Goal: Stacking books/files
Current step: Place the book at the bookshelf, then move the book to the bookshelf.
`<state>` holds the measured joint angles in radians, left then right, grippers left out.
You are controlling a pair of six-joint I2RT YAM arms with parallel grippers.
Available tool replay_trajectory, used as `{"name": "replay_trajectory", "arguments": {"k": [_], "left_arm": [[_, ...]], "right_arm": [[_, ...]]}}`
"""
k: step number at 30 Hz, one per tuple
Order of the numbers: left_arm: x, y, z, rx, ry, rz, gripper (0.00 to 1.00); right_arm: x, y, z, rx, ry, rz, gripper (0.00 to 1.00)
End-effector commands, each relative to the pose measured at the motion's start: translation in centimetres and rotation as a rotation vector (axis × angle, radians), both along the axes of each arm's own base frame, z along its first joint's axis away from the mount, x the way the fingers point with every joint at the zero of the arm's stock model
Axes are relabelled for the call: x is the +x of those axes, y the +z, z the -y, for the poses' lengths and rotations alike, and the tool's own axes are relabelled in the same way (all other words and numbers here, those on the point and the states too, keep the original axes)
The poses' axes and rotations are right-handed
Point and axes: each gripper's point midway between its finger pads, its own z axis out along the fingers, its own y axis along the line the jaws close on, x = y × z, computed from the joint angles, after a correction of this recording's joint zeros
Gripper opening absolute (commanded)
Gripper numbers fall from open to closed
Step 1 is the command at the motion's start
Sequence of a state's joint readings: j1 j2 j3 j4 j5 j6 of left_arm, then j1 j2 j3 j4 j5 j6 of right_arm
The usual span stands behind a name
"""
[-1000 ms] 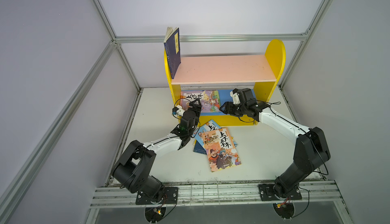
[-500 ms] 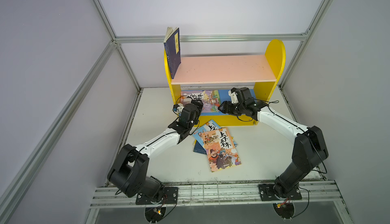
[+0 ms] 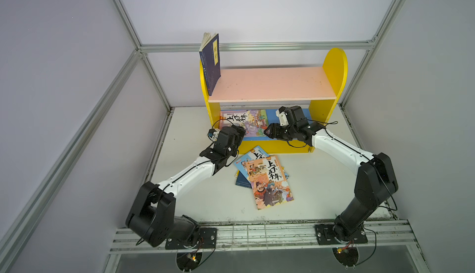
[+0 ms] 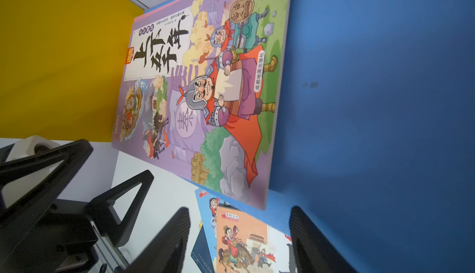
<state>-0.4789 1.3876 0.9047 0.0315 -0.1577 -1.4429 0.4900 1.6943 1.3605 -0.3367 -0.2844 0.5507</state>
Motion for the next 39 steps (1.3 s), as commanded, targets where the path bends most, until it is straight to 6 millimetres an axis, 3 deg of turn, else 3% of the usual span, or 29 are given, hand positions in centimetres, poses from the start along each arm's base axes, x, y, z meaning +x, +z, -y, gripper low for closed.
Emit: {"name": "replay_trajectory", "arguments": {"k": [1, 7, 13, 14, 21, 29, 39], "left_arm": [[-1.0, 1.2, -0.4, 0.066, -0.05, 0.034, 0.99], [-3.1, 4.1, -2.0, 0.151, -0.077, 0.095, 0.99], [-5.5, 5.6, -3.9, 0.217, -0.079, 0.128, 0.99], [-6.1, 4.4, -4.3, 0.239, -0.081, 0.106, 0.99], [-7.5, 3.9, -6.8, 0.286, -0.064, 0.09, 0.99], [-7.7, 3.8, -7.8, 0.301, -0.066, 0.082, 0.99], [-8.0, 3.6, -8.1, 0.315, -0.068, 0.078, 0.99]], "right_arm": [[0.1, -0.2, 0.0, -0.023, 0.0, -0.005, 0.65], [0.2, -0.7, -0.7, -0.04, -0.001, -0.015, 0.64], [0.4, -1.1, -1.3, -0.052, -0.002, -0.02, 0.63], [0.4, -1.0, -1.5, -0.053, 0.001, -0.018, 0.63], [0.3, -1.2, -2.9, -0.056, 0.016, -0.023, 0.6], [-0.1, -1.0, -3.6, -0.072, 0.023, -0.02, 0.6], [0.5, -0.9, -3.0, -0.149, 0.024, -0.012, 0.61]]}}
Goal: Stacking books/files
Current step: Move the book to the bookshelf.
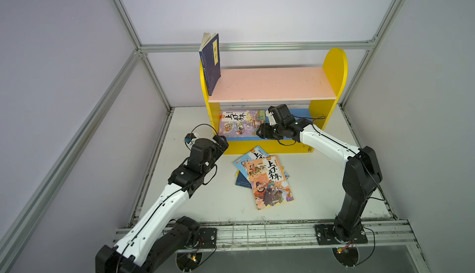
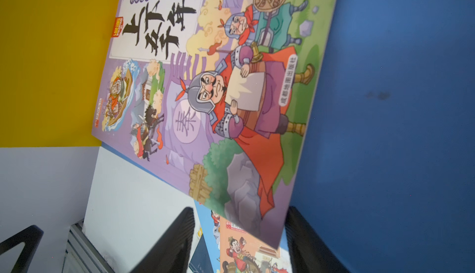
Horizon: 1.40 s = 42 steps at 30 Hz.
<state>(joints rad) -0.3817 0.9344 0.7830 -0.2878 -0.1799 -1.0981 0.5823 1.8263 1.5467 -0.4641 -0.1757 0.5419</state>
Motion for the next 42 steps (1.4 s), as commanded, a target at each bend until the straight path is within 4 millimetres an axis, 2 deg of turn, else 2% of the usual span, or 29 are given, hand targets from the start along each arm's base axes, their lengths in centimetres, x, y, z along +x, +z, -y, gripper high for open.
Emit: {"name": "replay_trajectory", "arguments": {"k": [1, 7, 14, 21, 30, 36, 37, 42], "left_arm": [[-0.3, -0.4, -0.1, 0.021, -0.011, -0.009, 0.99], [-0.6, -0.3, -0.3, 0.035, -0.015, -0.01, 0.99], [-1.0, -0.6, -0.4, 0.036, -0.02, -0.016, 0.99], [-1.5, -1.4, -0.4, 0.035, -0.027, -0.032, 0.99], [-1.7, -1.5, -0.4, 0.036, -0.033, -0.034, 0.99], [-1.8, -1.8, -0.3, 0.034, -0.038, -0.038, 0.99], [-1.9, -1.8, -0.3, 0.034, -0.041, -0.039, 0.99], [-2.1, -1.8, -0.2, 0.034, -0.054, -0.035, 0.99]], "right_arm": [[0.1, 0.0, 0.6, -0.05, -0.002, 0.012, 0.61], [0.6, 0.4, 1.1, -0.084, -0.021, 0.036, 0.62], [1.3, 0.1, 0.7, -0.088, -0.013, 0.039, 0.62], [2.3, -1.0, -0.1, -0.095, 0.004, 0.033, 0.62], [3.1, -0.9, -1.2, -0.076, 0.04, 0.061, 0.62], [3.3, -1.0, -0.9, -0.107, 0.044, 0.059, 0.62], [3.3, -1.0, -0.7, -0.113, 0.037, 0.059, 0.67], [3.0, -0.1, 0.1, -0.138, 0.021, 0.073, 0.75]]}}
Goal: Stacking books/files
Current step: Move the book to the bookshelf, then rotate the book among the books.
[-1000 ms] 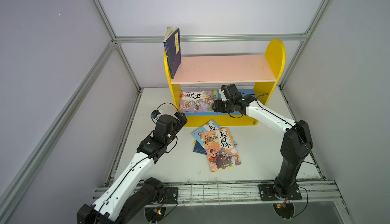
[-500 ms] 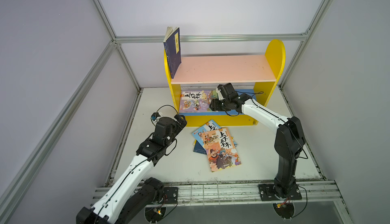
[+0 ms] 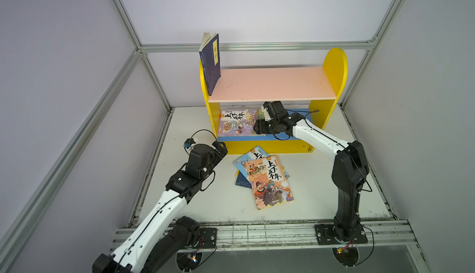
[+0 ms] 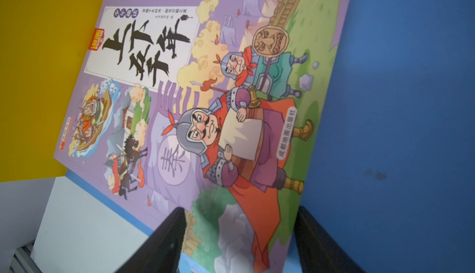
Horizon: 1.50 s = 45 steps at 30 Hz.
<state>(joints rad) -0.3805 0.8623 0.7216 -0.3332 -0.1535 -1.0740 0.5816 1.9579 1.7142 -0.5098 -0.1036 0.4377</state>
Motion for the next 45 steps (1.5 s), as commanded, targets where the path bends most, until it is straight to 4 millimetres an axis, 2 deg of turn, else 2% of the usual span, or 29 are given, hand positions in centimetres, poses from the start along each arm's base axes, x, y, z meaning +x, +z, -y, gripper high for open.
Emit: {"name": "replay_trajectory", "arguments": {"k": [1, 9, 13, 17, 21, 27, 35, 41, 45], "left_arm": [[-0.2, -0.2, 0.2, 0.013, -0.025, -0.005, 0.99], [-1.3, -1.6, 1.1, 0.0, -0.087, -0.071, 0.99], [-2.4, -3.4, 2.3, -0.022, -0.15, -0.136, 0.99], [-3.7, -5.3, 3.4, -0.026, -0.203, -0.195, 0.99], [-4.8, -6.7, 5.0, 0.001, -0.259, -0.233, 0.98], [-6.5, -8.7, 8.3, 0.013, -0.346, -0.308, 0.97], [-7.7, -10.1, 9.8, -0.049, -0.39, -0.36, 0.91], [-8.7, -10.7, 10.7, -0.09, -0.431, -0.386, 0.88], [-9.6, -11.8, 11.5, -0.102, -0.488, -0.424, 0.87]], "right_arm": [[-0.5, 0.7, 1.0, -0.04, -0.011, 0.007, 0.77], [-2.0, 3.9, 2.4, -0.031, -0.024, 0.048, 0.92], [-3.9, 4.8, 3.2, -0.001, -0.02, 0.048, 0.93], [-6.2, 4.6, 4.2, 0.034, -0.019, 0.045, 0.92], [-8.7, 3.5, 5.0, 0.069, -0.006, 0.01, 0.92], [-12.2, 1.7, 7.3, 0.059, -0.006, -0.004, 0.9], [-17.1, -2.1, 10.5, 0.039, 0.002, -0.115, 0.89], [-21.4, -5.4, 12.1, 0.082, 0.025, -0.251, 0.88], [-23.4, -7.3, 12.5, 0.123, 0.042, -0.346, 0.88]]}}
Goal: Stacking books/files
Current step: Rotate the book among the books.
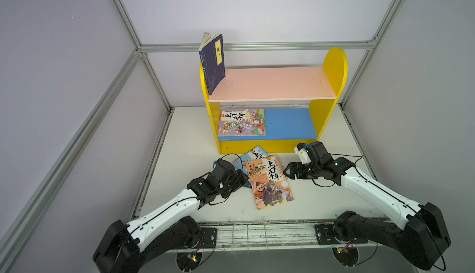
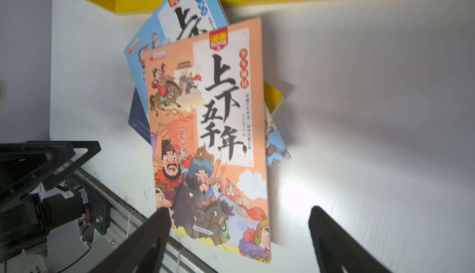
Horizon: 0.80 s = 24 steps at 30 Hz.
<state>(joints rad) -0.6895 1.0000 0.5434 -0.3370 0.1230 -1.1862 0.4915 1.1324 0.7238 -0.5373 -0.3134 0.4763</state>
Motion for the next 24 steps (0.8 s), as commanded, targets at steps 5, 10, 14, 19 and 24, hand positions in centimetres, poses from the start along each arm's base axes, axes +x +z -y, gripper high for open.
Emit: {"name": "replay_trajectory", "arguments": {"k": [5, 10, 14, 19, 24], "left_arm": [[-2.1, -2.1, 2.4, -0.034, -0.113, -0.078, 0.87], [-2.5, -2.6, 3.2, -0.076, -0.112, -0.086, 0.87], [-2.4, -3.0, 3.5, -0.094, -0.104, -0.09, 0.86], [-2.5, -3.6, 4.0, -0.118, -0.112, -0.105, 0.87], [-2.4, -4.5, 4.3, -0.13, -0.109, -0.111, 0.86]], "right_arm": [[-2.4, -2.3, -0.9, 0.077, 0.045, -0.142, 0.87], [-2.9, -3.5, -1.9, 0.128, 0.068, -0.193, 0.86], [-3.7, -4.8, -2.2, 0.146, 0.092, -0.242, 0.86], [-4.6, -6.1, -2.4, 0.164, 0.111, -0.281, 0.84], [-5.5, -7.0, -2.3, 0.16, 0.122, -0.314, 0.8]]}}
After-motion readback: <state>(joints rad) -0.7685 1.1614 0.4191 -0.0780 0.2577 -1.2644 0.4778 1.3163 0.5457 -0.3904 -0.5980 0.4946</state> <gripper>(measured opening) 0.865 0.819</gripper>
